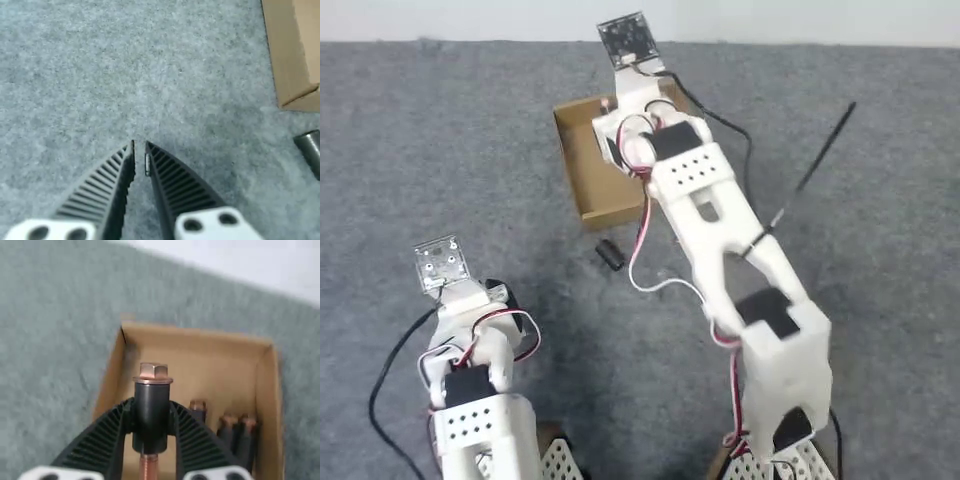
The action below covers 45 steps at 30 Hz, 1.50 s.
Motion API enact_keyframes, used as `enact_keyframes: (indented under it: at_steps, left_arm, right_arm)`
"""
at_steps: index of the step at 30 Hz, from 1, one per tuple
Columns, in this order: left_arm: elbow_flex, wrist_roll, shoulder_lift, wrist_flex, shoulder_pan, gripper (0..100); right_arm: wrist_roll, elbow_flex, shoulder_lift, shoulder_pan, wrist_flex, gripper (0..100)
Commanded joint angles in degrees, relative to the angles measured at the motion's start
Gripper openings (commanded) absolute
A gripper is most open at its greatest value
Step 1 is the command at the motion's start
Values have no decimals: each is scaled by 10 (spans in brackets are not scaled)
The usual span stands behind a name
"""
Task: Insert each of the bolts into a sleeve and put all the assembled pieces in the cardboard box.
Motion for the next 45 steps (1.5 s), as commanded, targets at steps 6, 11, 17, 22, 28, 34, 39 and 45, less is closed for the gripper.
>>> enact_keyframes:
  at_steps: [6,11,17,22,28,34,39,45]
  left_arm:
    - [-8,-7,-9,0,-2,39]
    - [-8,-7,-9,0,-2,40]
    - [-8,-7,-9,0,-2,40]
    - [-8,-7,-9,0,-2,40]
    - [-8,-7,-9,0,-2,40]
    - [-8,-7,-9,0,-2,40]
    - [-8,-7,-9,0,-2,40]
    - [-8,-7,-9,0,-2,40]
  right_arm:
    - [-1,-148,88,-1,63,6]
    - [-1,-151,136,-3,62,6]
    - [23,-151,168,-2,62,6]
    - [33,-152,191,-1,56,6]
    - [33,-152,198,1,6,6]
    - [33,-152,198,8,0,6]
    - [33,-152,199,15,0,7]
    - [34,-152,196,15,4,15]
